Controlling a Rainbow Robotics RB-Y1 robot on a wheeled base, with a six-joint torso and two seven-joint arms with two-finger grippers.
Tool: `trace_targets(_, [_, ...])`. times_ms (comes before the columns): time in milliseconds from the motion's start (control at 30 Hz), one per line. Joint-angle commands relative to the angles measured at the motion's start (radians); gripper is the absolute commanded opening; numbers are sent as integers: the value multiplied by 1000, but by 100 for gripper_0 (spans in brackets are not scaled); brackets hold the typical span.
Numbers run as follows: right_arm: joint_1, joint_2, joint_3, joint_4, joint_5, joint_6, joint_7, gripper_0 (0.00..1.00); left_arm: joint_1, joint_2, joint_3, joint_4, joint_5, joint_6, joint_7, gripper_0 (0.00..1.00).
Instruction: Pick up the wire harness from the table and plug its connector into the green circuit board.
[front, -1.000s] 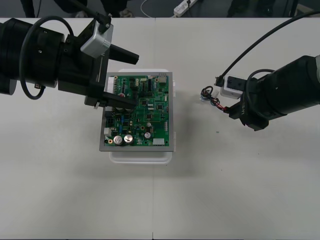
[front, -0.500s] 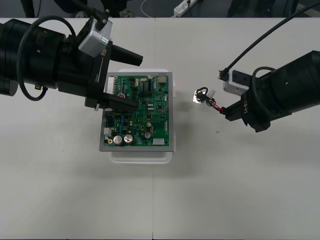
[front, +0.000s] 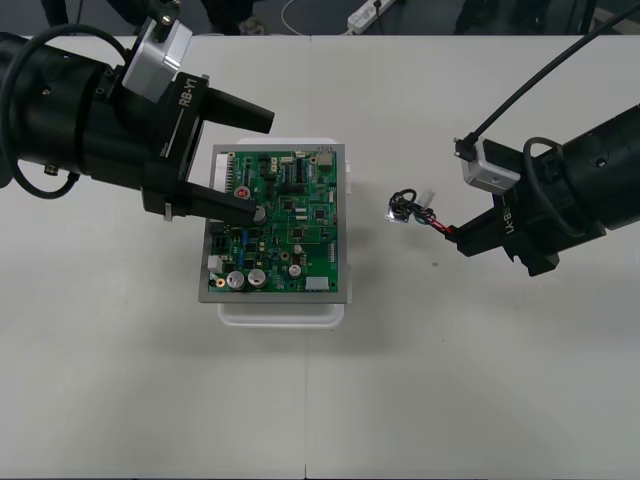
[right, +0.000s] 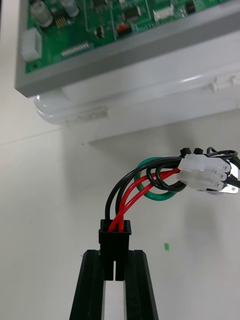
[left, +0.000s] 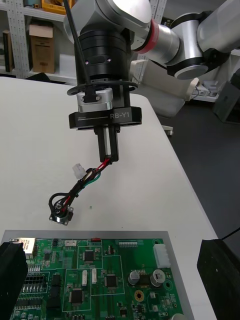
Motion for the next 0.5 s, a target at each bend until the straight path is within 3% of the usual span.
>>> trace_targets(33, [5,-41,-32,19,-94,2,-43,0,-22,17,61,15,47,-87,56,100])
trace_targets(500, [7,-144,-32,42,-301,2,-80,0,37,17,118,42,164,-87,24,100])
